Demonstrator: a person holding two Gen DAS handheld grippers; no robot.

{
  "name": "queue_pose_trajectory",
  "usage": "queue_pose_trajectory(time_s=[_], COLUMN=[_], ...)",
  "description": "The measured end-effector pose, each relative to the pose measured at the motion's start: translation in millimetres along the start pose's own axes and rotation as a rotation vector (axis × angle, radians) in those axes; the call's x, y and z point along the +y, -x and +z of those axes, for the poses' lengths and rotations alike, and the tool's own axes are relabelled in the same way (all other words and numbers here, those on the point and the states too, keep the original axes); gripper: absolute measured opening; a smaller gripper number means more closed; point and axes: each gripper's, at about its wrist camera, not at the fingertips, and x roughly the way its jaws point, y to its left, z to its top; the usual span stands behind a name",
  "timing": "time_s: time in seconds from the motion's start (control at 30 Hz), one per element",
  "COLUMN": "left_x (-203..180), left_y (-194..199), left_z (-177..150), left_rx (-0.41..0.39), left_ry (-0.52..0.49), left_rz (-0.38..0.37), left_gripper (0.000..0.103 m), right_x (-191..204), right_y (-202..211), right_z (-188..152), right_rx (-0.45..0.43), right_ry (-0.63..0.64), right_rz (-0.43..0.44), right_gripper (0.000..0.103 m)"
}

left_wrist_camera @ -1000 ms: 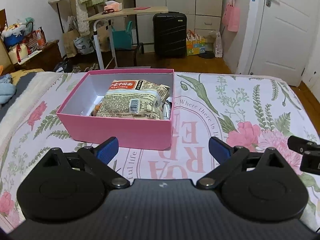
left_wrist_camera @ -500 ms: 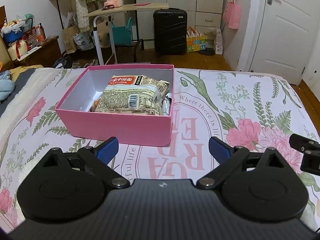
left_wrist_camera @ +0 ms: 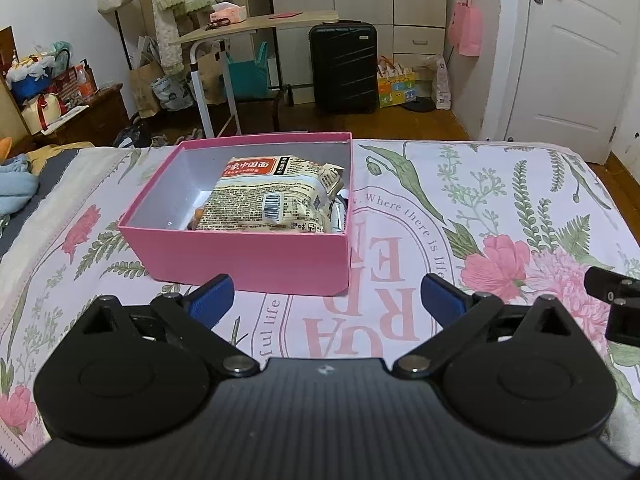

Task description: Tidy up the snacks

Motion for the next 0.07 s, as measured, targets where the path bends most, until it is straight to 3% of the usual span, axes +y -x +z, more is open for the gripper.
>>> queue_pose_trajectory(time_s=[0.07], left_x=[0.5], left_y=[-0.4], left_z=[0.3], left_rx=[0.004], left_ry=[0.004], left_rz=[-0.001], left_gripper=[0.101], right_x=[-0.4], right_y=[-0.3], right_z=[0.0], right_rx=[0.002], right_ry=[0.000], right_rz=[-0.001], right_gripper=[0.101])
